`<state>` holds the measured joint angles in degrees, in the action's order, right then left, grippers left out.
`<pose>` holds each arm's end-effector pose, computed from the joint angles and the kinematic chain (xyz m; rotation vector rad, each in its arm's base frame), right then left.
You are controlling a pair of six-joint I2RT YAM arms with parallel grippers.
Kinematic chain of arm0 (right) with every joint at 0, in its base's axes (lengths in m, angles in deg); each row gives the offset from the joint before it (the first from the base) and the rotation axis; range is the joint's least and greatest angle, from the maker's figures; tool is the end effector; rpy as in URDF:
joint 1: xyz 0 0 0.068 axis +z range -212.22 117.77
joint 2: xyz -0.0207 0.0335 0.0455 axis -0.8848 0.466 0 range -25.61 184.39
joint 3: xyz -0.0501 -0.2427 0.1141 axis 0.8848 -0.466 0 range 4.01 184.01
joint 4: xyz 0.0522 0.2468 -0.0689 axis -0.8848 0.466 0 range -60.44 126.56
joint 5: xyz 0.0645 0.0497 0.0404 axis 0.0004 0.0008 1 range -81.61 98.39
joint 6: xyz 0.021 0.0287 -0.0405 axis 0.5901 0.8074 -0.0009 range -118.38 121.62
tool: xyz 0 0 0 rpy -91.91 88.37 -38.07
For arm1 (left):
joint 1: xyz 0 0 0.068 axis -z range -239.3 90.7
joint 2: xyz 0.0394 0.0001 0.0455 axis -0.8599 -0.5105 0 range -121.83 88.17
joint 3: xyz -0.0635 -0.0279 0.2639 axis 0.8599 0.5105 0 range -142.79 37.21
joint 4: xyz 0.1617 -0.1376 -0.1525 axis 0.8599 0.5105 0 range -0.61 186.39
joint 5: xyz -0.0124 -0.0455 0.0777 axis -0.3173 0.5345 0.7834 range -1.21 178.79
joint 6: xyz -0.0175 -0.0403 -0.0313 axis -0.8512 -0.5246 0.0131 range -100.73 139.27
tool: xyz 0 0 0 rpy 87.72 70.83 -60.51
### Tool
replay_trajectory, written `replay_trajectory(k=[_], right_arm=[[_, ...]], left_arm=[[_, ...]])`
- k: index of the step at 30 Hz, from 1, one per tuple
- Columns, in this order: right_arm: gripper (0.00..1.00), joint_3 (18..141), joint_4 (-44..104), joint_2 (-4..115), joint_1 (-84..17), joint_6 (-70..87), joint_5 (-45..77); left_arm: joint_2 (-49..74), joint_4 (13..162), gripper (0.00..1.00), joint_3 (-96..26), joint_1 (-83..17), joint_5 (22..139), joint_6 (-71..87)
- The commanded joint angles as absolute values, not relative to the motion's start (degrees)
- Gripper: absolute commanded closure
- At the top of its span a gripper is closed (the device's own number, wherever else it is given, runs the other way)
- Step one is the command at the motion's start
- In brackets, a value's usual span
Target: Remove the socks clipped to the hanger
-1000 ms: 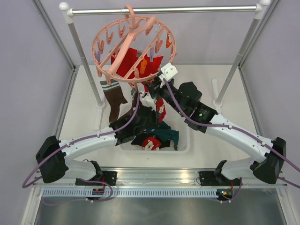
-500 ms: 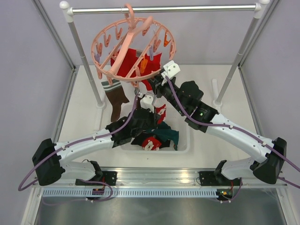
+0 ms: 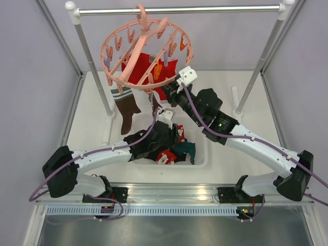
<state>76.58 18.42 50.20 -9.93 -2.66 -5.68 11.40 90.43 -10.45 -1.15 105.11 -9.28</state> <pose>0.1969 0.2406 0.4305 -0.5037 1.3672 0.5115 0.1648 -0.2465 0.2494 0.3738 2.1017 -0.6188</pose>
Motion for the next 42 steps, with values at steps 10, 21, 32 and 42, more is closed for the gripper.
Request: replay_trajectory(k=[10,21,32,42], right_arm=[[0.94,79.0,18.3,48.9,-9.8,-2.5,-6.6],[0.93,79.2,19.5,48.9,-9.7,-3.3,-6.6],[0.92,79.4,19.9,48.8,-9.7,-3.8,-7.1],[0.92,79.4,20.2,48.7,-9.7,-4.1,-7.2]], left_arm=[[17.9,83.9,0.33,-7.4,1.9,92.1,-3.8],[36.1,88.3,0.37,0.2,3.1,90.4,-6.8],[49.6,102.7,0.35,-1.5,3.3,110.1,-14.6],[42.9,105.7,0.23,-1.4,3.5,125.8,-19.2]])
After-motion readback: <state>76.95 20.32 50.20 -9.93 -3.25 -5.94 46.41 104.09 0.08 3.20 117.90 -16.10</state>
